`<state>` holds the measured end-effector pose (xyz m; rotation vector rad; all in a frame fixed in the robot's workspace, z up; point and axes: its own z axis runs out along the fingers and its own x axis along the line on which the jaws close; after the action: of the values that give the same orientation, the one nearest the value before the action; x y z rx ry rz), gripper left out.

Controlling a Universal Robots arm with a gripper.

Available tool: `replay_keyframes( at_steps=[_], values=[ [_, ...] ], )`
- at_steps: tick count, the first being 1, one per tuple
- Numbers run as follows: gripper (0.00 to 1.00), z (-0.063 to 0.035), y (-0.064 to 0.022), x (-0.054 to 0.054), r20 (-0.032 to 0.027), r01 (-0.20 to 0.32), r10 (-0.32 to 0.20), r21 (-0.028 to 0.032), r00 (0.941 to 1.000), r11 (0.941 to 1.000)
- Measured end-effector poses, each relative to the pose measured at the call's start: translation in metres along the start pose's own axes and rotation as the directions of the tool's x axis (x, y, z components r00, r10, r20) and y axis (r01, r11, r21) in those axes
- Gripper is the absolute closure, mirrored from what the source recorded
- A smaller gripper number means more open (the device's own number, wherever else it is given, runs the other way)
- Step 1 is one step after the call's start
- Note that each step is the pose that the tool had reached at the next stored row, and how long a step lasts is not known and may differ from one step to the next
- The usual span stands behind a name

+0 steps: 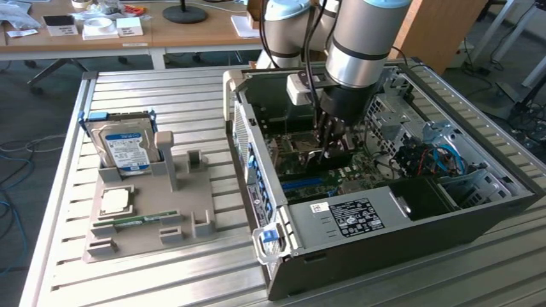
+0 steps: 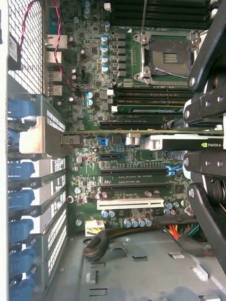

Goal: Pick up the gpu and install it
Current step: 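Insert the gpu into the slot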

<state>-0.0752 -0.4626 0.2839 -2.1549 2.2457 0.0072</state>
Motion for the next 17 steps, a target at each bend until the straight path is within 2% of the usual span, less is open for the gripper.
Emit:
replay_keyframes(
  at_steps=[17],
  values=[
    [0.73, 0.0009, 0.0035, 0.0003, 0.0001, 0.000, 0.000, 0.0000, 1.0000, 1.0000]
  ],
)
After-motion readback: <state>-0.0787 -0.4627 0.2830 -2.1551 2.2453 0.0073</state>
